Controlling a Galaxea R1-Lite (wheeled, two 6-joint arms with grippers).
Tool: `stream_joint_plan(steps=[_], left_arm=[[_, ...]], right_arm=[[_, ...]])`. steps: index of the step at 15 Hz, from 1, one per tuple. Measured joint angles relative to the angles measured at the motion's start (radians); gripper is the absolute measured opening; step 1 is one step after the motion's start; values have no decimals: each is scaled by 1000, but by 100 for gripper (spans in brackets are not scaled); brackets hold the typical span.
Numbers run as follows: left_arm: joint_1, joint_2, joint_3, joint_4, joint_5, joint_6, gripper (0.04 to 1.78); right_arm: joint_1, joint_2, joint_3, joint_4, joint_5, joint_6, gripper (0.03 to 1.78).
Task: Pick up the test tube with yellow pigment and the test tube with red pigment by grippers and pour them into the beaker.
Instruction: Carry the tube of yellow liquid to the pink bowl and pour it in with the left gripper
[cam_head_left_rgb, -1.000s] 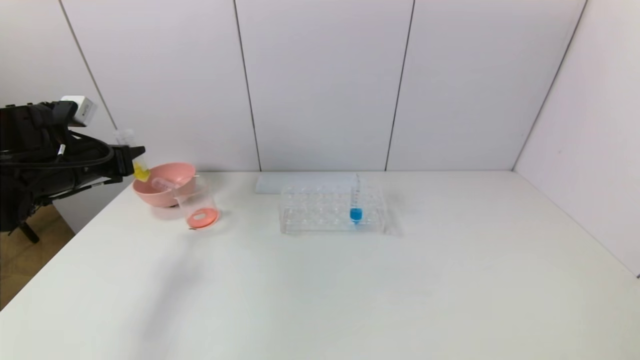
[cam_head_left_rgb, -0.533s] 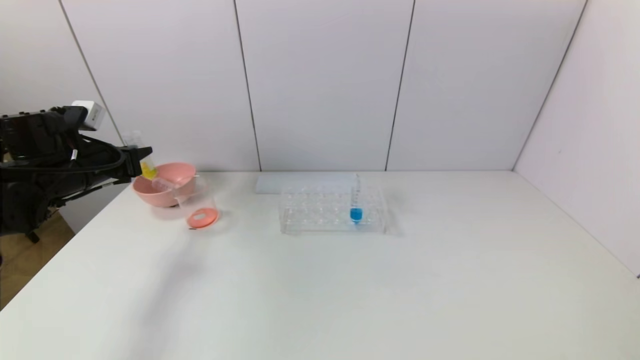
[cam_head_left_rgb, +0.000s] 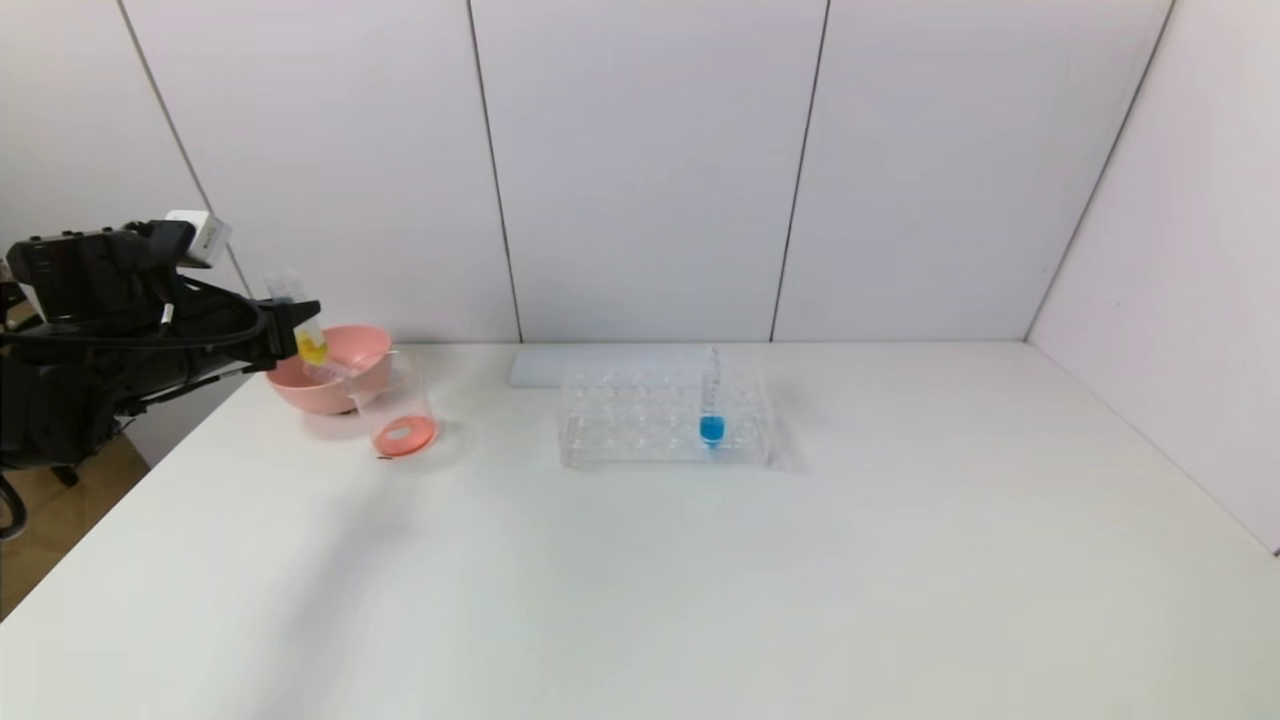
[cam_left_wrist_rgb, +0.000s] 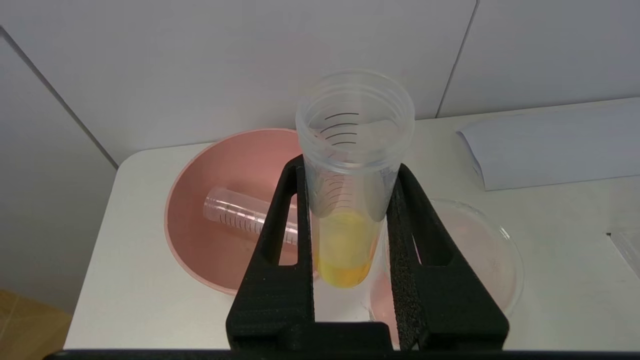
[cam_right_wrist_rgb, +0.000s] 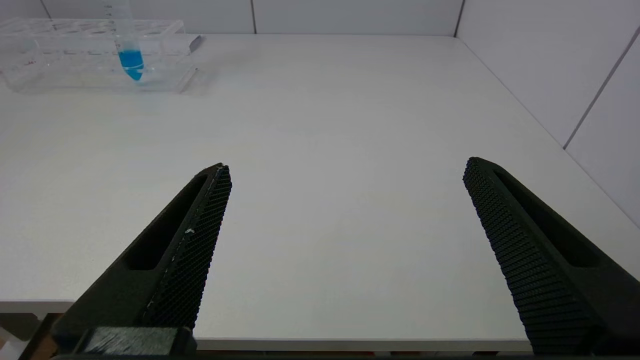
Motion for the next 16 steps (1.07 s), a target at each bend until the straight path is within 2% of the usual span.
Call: stream_joint_plan(steps=[6, 9, 13, 16], left_arm=[[0, 15, -25, 26, -4, 43, 44], [1, 15, -66, 137, -9, 126, 44], [15, 13, -124, 255, -99, 265, 44], [20, 7, -156, 329, -110, 324, 44]], right_arm=[[0, 0, 0, 0, 0, 0, 170], [0, 0, 0, 0, 0, 0, 170], [0, 0, 0, 0, 0, 0, 170], [0, 0, 0, 0, 0, 0, 170]])
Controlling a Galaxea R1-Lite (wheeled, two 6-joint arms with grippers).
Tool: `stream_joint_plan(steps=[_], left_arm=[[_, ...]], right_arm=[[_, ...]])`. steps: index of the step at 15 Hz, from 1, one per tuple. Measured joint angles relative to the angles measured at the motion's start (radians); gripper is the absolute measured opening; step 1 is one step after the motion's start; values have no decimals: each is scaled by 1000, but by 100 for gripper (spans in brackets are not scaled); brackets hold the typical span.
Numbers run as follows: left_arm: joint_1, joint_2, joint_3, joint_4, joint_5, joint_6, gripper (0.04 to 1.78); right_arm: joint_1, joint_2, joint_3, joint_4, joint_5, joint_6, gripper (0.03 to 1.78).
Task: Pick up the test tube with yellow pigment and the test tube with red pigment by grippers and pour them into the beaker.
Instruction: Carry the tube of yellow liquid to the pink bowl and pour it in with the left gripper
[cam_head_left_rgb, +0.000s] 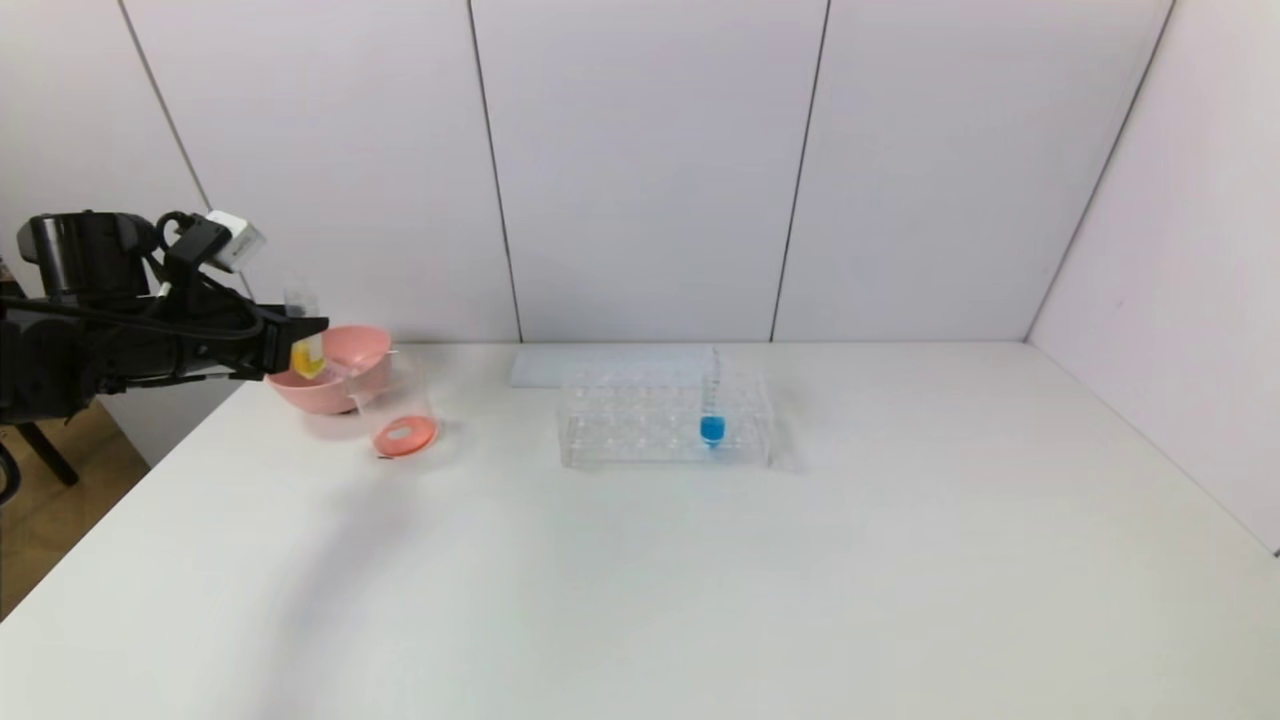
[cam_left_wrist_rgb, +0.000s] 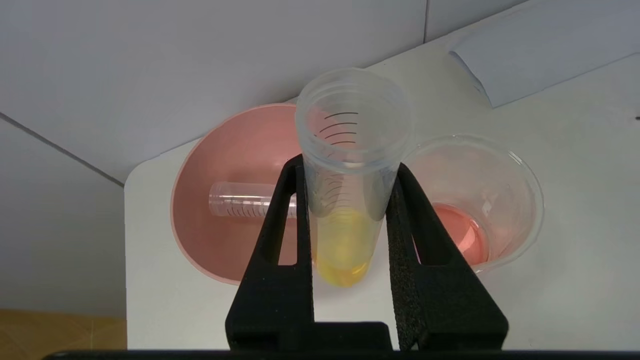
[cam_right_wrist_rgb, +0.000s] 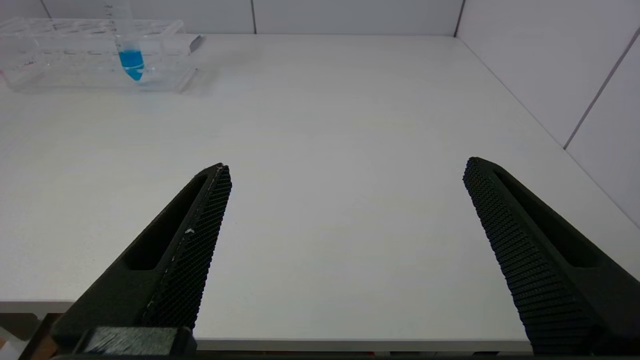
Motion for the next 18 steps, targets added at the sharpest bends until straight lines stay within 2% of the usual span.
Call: stream_joint_plan(steps=[5, 10, 13, 18], left_arm=[[1, -2, -48, 109, 0, 94, 44], [2, -3, -122, 277, -4, 206, 44], [4, 0, -165, 381, -41, 260, 44], [21, 9, -185, 390, -44, 346, 44]], right_arm=[[0, 0, 0, 0, 0, 0, 170], [0, 0, 0, 0, 0, 0, 170], [0, 0, 0, 0, 0, 0, 170], [0, 0, 0, 0, 0, 0, 170]])
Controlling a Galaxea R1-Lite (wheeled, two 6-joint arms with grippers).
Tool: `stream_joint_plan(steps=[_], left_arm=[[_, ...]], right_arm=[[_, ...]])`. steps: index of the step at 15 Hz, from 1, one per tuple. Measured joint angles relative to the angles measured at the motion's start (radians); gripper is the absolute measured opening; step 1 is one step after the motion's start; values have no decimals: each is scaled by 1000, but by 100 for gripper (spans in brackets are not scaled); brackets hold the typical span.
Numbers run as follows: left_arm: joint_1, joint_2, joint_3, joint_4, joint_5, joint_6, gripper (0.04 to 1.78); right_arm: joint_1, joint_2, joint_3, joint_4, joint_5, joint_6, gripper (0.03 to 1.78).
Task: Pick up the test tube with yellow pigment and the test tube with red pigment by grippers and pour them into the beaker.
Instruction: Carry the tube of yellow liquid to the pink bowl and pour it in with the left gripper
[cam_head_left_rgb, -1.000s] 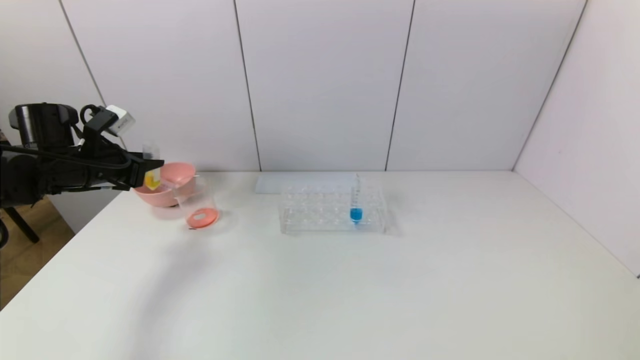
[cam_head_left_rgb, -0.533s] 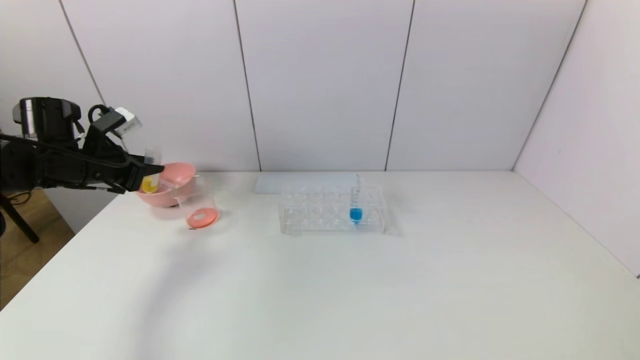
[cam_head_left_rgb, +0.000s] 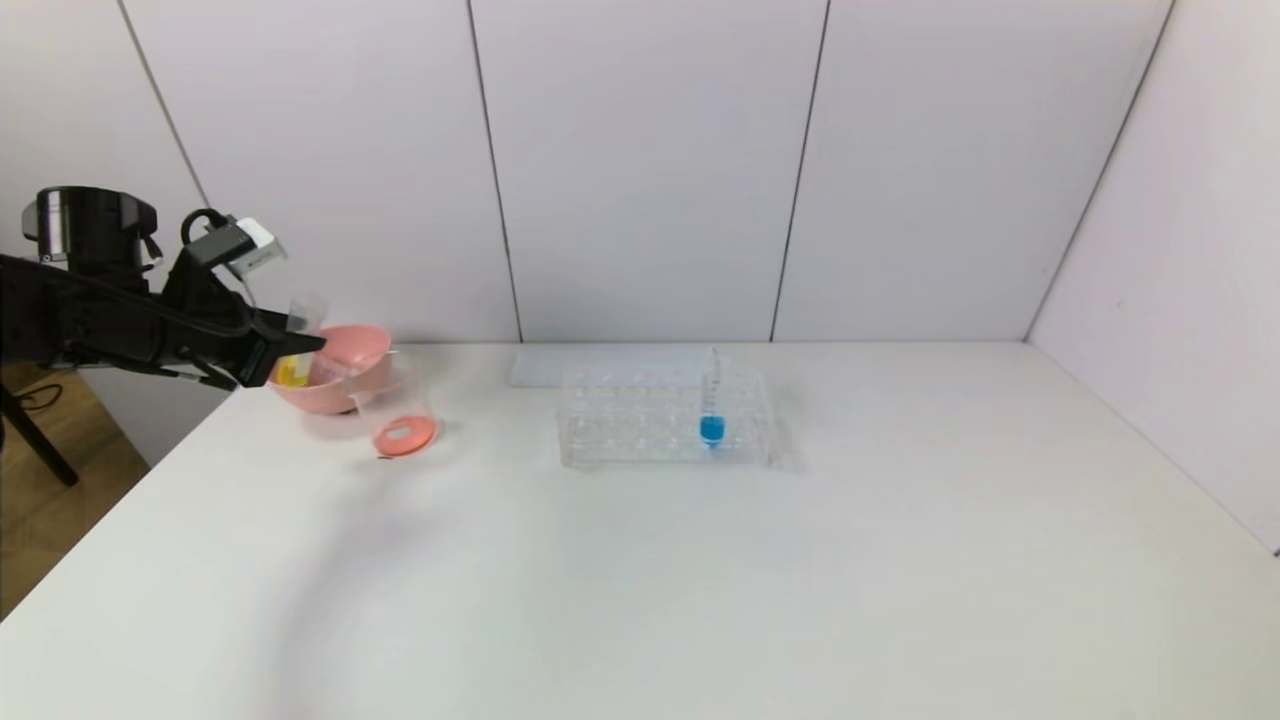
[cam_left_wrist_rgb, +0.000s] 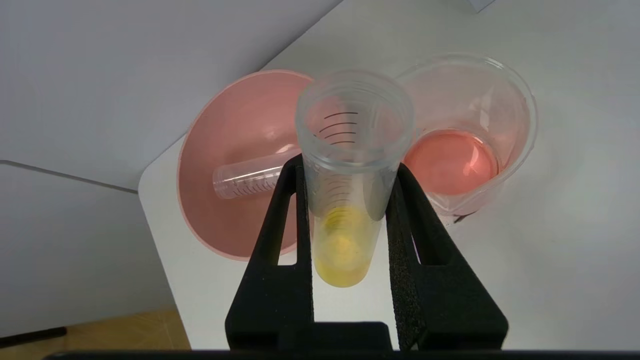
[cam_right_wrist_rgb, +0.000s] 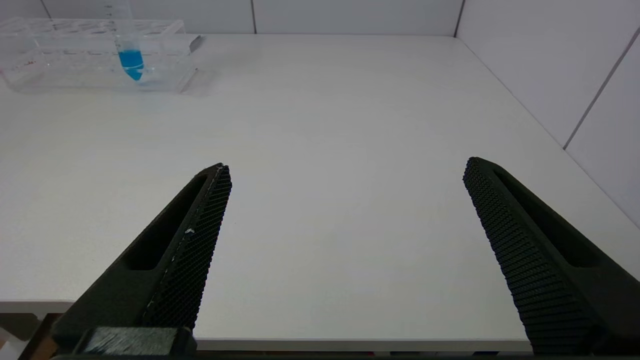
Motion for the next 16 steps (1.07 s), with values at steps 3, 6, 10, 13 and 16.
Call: stream_joint_plan(steps=[3, 6, 10, 13, 16], left_arm=[[10, 2, -6, 6, 0, 40, 44], [11, 1, -37, 93, 2, 48, 44], [19, -1, -101, 224, 2, 99, 44], [22, 4, -124, 231, 4, 115, 44], [24, 12, -162, 299, 5, 151, 44]], right_arm=[[0, 0, 0, 0, 0, 0, 170], [0, 0, 0, 0, 0, 0, 170], [0, 0, 0, 0, 0, 0, 170], [0, 0, 0, 0, 0, 0, 170], [0, 0, 0, 0, 0, 0, 170]])
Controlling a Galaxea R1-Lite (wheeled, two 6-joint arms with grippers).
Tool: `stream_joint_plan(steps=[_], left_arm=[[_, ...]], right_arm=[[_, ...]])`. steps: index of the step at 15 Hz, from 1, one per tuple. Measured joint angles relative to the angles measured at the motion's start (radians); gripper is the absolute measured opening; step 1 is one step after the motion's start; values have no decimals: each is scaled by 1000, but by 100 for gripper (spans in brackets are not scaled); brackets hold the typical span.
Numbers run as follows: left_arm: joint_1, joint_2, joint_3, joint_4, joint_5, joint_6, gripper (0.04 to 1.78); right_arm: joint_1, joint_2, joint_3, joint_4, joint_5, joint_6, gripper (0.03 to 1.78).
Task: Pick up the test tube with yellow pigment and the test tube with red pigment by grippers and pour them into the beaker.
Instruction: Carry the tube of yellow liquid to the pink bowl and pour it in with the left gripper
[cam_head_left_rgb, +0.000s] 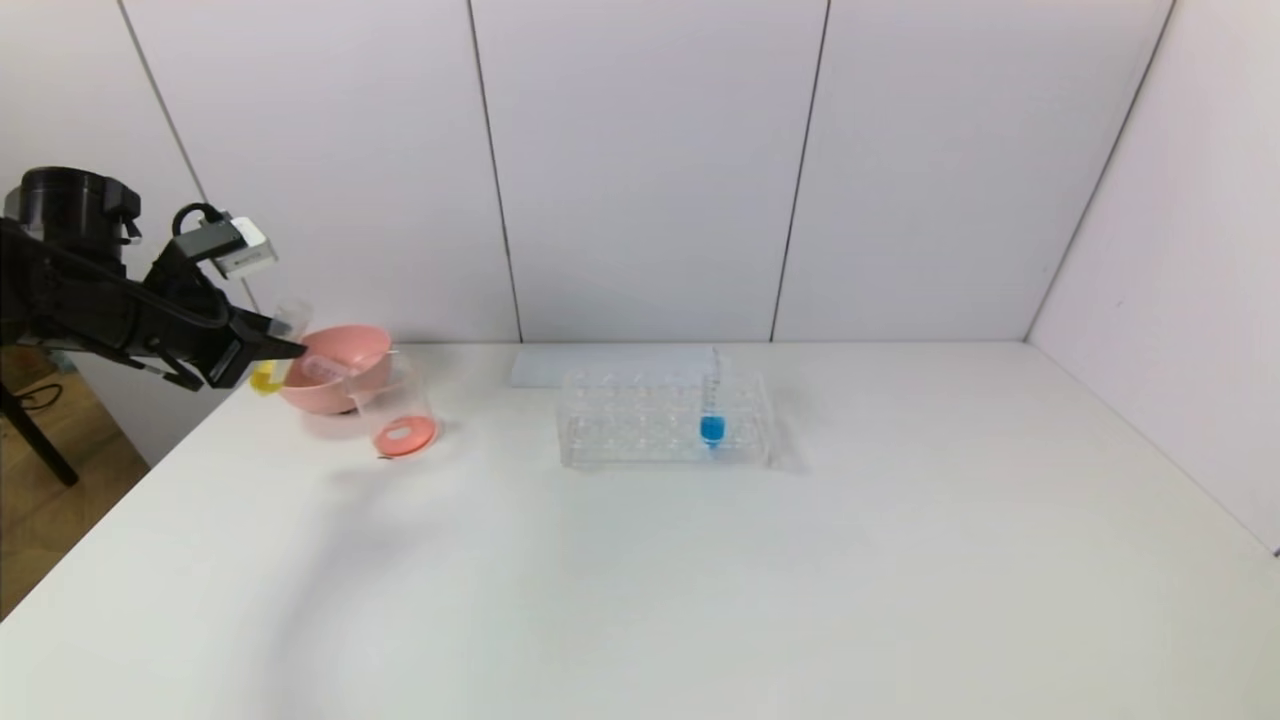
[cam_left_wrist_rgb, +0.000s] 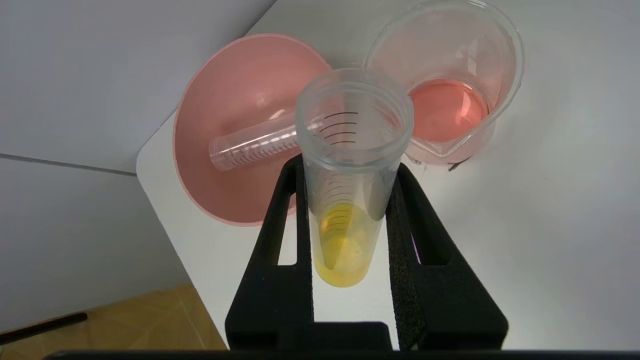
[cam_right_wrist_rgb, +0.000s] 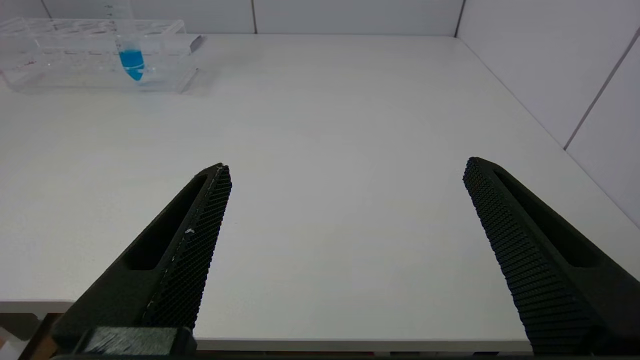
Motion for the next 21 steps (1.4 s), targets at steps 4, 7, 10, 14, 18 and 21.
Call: stream_joint_plan(steps=[4, 7, 10, 14, 18, 21], left_arm=[[3, 32, -147, 193, 5, 119, 44], [10, 60, -229, 284, 14, 189, 44], [13, 86, -287, 326, 16, 238, 44], [15, 124, -362, 410, 23, 302, 44], [18, 171, -440, 476, 27, 396, 44], [19, 195, -457, 473, 74, 427, 44]], right_arm=[[0, 0, 0, 0, 0, 0, 170], [0, 0, 0, 0, 0, 0, 170], [0, 0, 0, 0, 0, 0, 170], [0, 0, 0, 0, 0, 0, 170], [0, 0, 0, 0, 0, 0, 170], [0, 0, 0, 0, 0, 0, 170]])
